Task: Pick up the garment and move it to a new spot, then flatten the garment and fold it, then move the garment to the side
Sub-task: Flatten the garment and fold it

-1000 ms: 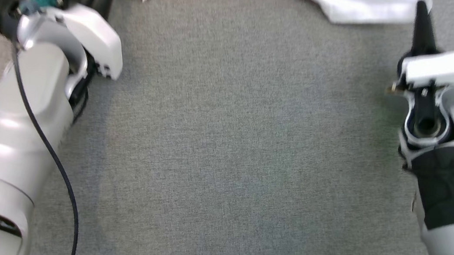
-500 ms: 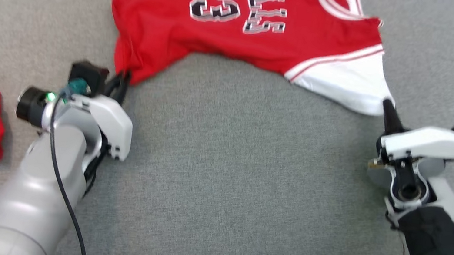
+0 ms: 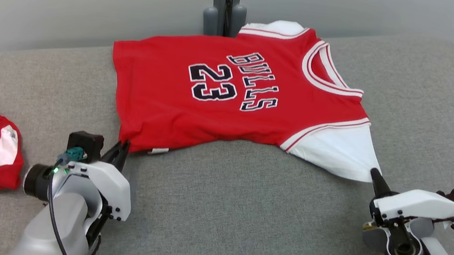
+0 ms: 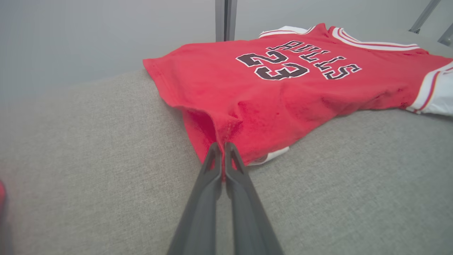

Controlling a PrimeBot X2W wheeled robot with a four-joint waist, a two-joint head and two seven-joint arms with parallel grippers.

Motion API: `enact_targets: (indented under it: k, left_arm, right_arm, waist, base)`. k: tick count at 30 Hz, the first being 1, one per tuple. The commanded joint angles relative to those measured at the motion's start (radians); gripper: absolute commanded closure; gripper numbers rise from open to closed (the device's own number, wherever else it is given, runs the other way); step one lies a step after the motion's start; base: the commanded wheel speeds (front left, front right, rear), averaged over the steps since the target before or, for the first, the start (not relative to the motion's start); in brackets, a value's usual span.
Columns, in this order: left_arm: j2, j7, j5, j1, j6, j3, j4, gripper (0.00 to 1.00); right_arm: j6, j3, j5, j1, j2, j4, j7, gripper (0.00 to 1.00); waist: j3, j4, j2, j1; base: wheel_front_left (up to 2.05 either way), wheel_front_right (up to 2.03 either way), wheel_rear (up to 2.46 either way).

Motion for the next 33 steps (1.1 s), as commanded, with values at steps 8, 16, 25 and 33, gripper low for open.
enact_targets:
  k: [8, 16, 25, 33]
  left_arm:
    - [-0.022, -0.003, -0.101, 0.096, -0.011, -0.003, -0.071, 1.00]
    - [0.005, -0.002, -0.202, 0.175, -0.011, -0.064, -0.163, 1.00]
    - [0.065, -0.002, -0.160, 0.261, 0.009, -0.107, -0.220, 1.00]
    - [0.079, -0.002, -0.087, 0.319, 0.046, -0.103, -0.287, 1.00]
  right_arm:
    - [0.000, 0.012, 0.009, 0.073, -0.040, -0.022, 0.002, 1.00]
    - [0.000, 0.042, -0.009, 0.118, -0.057, -0.063, -0.011, 1.00]
    - [0.000, 0.040, 0.024, 0.171, -0.078, -0.107, 0.016, 1.00]
    - [0.000, 0.031, 0.075, 0.228, -0.092, -0.162, 0.091, 1.00]
  waist:
    - [-0.046, 0.009, -0.0001, 0.0000]
    - [-0.058, 0.026, -0.0001, 0.0000]
    - [-0.080, 0.031, -0.0001, 0.0000]
    - [-0.091, 0.035, -0.0001, 0.0000]
  base:
    - [0.00, 0.00, 0.00]
    - [0.00, 0.00, 0.00]
    - [0.00, 0.00, 0.00]
    - [0.00, 0.00, 0.00]
